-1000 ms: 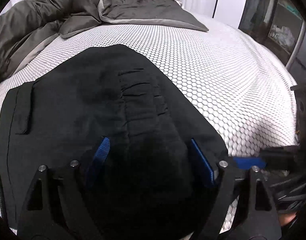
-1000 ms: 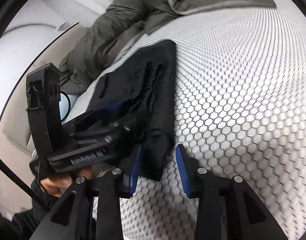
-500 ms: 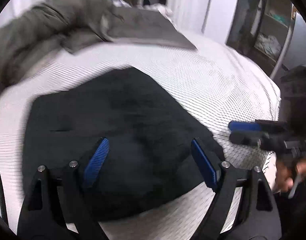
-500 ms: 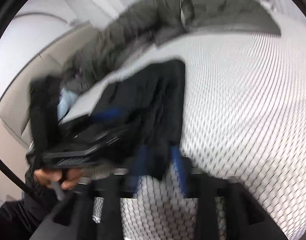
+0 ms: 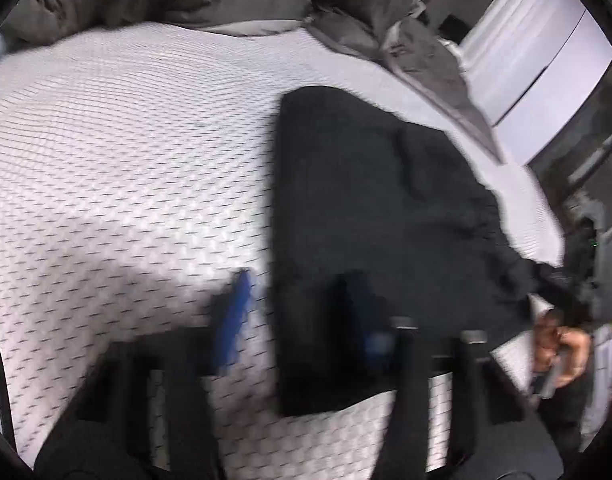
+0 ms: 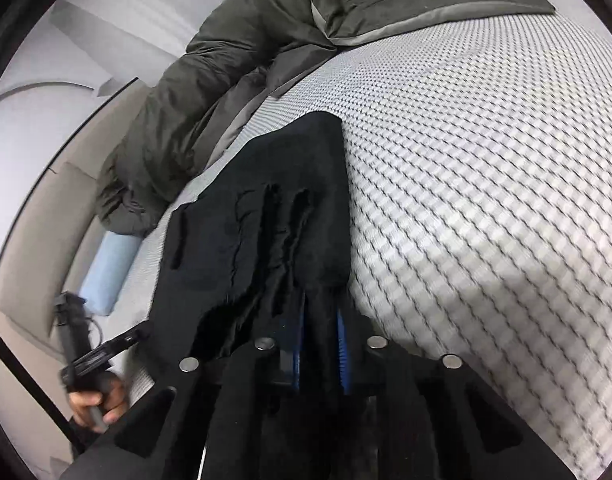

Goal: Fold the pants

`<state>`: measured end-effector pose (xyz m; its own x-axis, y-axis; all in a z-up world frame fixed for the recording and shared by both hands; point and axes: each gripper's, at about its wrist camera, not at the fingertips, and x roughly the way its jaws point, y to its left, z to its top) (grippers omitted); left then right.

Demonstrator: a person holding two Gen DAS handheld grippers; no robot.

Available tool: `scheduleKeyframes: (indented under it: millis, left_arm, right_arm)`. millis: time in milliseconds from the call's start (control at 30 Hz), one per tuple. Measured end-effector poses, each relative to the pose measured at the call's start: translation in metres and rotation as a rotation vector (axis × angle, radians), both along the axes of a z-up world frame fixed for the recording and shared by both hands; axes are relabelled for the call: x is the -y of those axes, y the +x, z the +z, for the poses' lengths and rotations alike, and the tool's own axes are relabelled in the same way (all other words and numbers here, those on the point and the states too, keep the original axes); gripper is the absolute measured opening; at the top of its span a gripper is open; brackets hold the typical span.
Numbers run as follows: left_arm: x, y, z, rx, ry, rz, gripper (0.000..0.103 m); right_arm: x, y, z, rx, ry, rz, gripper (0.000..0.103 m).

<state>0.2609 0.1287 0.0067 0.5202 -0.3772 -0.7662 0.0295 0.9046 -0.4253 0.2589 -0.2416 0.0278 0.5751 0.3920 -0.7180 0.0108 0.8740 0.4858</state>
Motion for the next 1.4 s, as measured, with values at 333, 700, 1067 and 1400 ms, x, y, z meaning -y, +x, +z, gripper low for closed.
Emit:
scheduleKeyframes:
  millis: [333,700,1067,1400]
  left_arm:
    - [0.031,-0.004,0.016,0.066,0.153,-0.002,0.040]
    - [0.072,-0.100,0.079,0.337,0.320,-0.002,0.090]
    - [0.098,-0.192,0.099,0.483,0.335,-0.021,0.102]
    - [0.097,-0.217,0.107,0.545,0.311,0.004,0.102]
  right_arm:
    - [-0.010,0.020,0.004,-0.011,-0.069,-0.001,0.017]
    - [-0.031,-0.074,0.051,0.220,-0.241,0.102,0.088]
    - [-0.065,-0.164,0.080,0.518,-0.259,0.149,0.103]
    - [-0.065,-0.179,0.070,0.543,-0.321,0.114,0.103]
